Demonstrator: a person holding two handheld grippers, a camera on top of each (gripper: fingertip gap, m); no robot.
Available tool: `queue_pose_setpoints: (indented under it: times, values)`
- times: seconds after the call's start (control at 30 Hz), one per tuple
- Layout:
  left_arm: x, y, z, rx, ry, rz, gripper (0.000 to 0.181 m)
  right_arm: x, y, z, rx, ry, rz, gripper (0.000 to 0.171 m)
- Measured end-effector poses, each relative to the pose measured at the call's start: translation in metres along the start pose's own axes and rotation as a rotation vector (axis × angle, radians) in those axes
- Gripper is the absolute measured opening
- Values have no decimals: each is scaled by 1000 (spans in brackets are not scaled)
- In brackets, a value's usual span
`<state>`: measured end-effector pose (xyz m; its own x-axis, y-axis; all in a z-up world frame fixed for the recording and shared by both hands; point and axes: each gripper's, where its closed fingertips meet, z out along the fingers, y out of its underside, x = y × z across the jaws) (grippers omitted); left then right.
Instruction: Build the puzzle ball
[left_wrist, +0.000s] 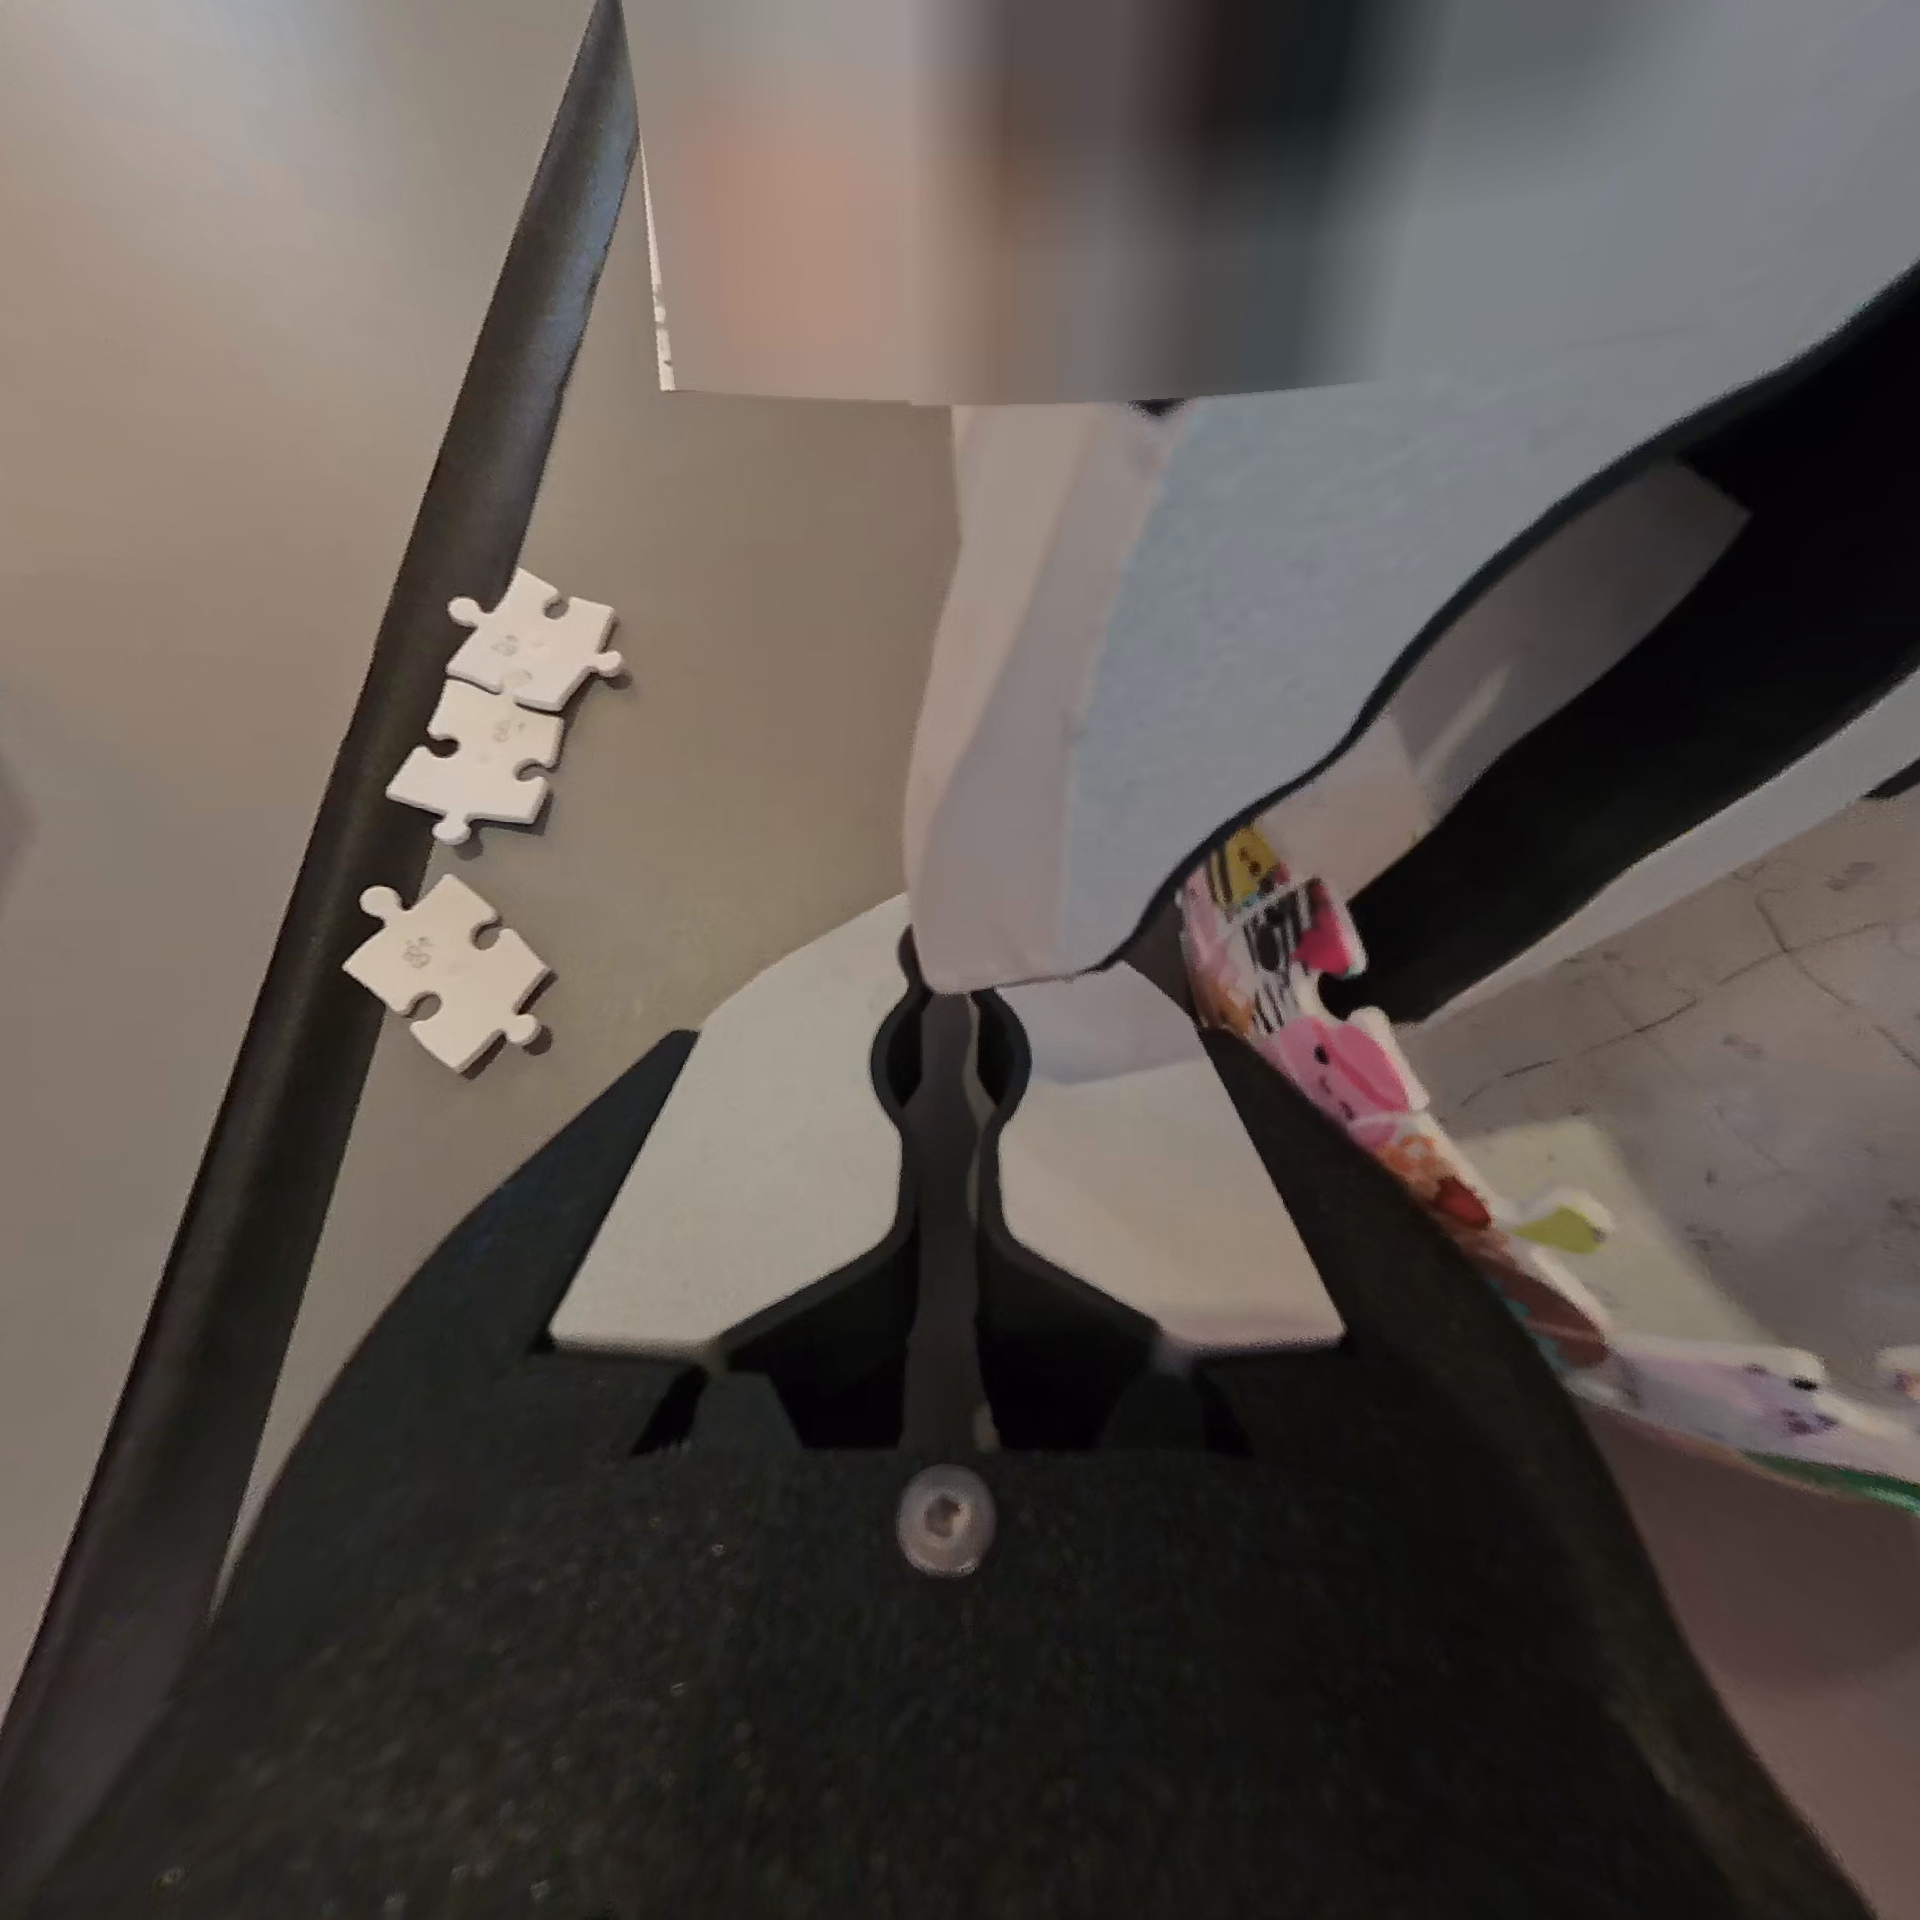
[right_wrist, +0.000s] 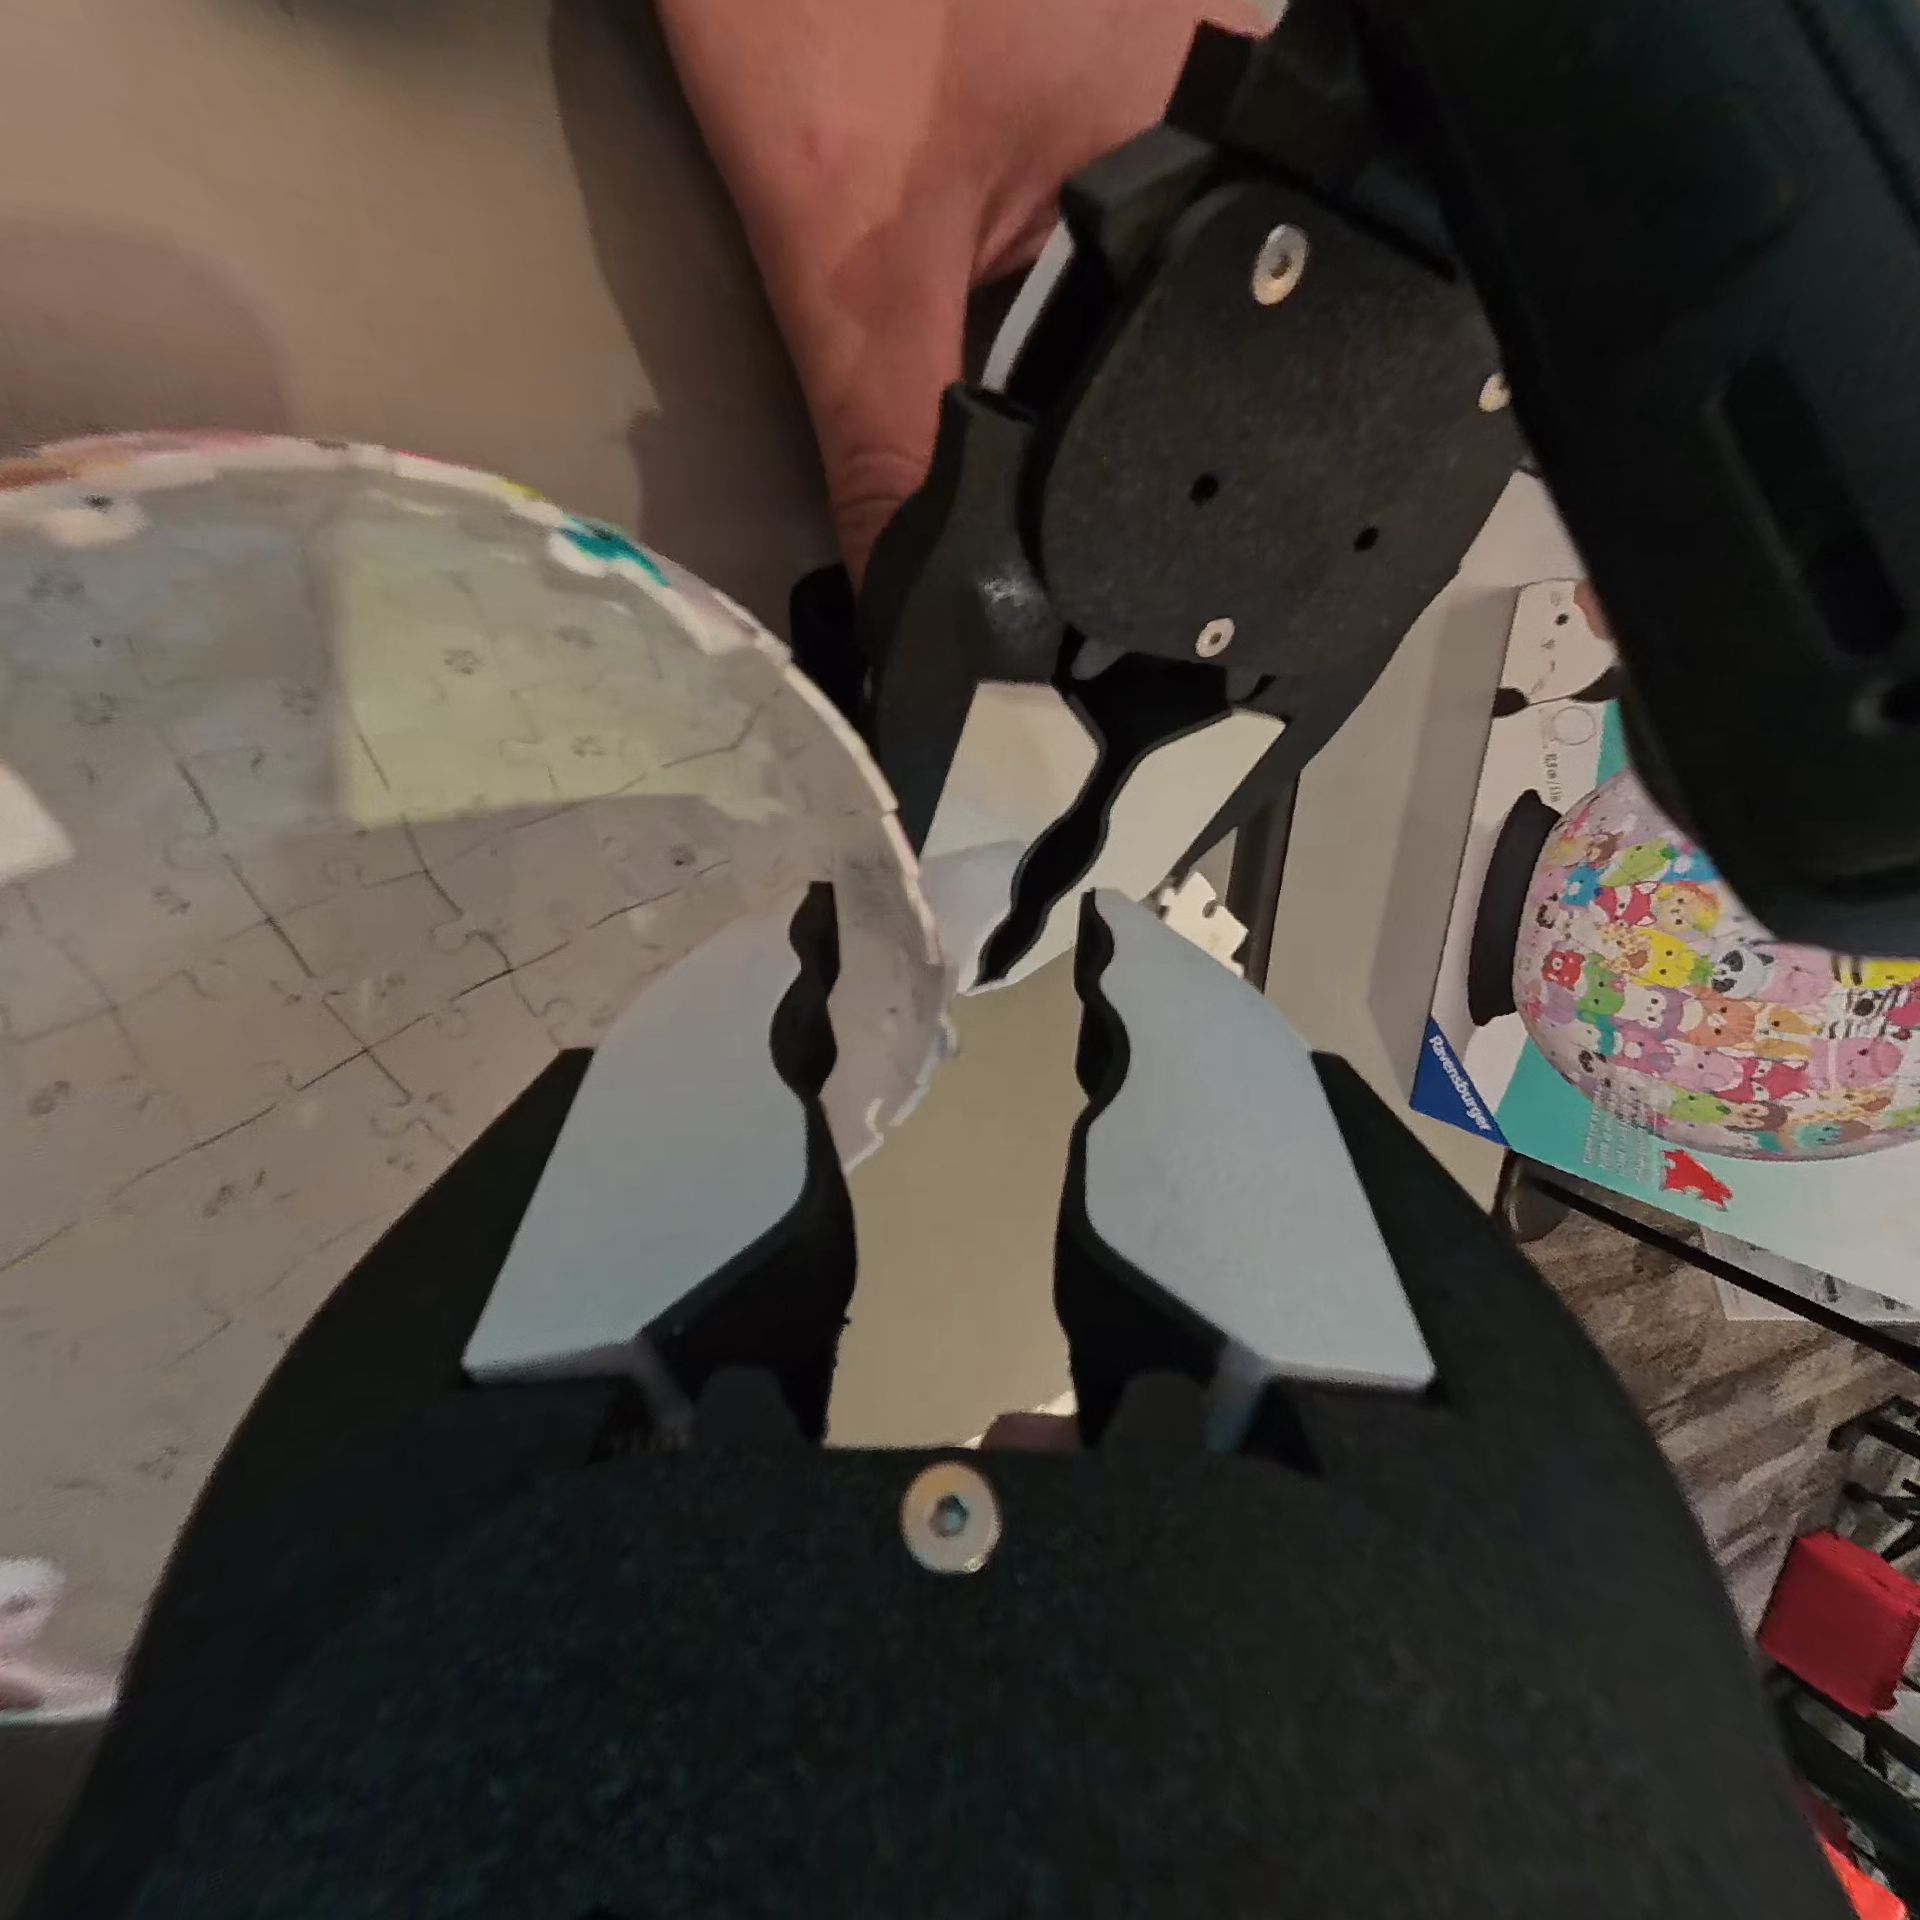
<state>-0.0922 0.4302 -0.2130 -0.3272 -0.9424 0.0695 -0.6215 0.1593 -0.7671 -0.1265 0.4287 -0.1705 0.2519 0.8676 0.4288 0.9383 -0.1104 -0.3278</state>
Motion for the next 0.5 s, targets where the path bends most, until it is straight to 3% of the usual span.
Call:
queue_pose_setpoints:
  times: [0.5]
  values:
    - [7, 6, -6, -4, 43, -6, 0, 4, -2, 4, 18, 10, 29, 45]
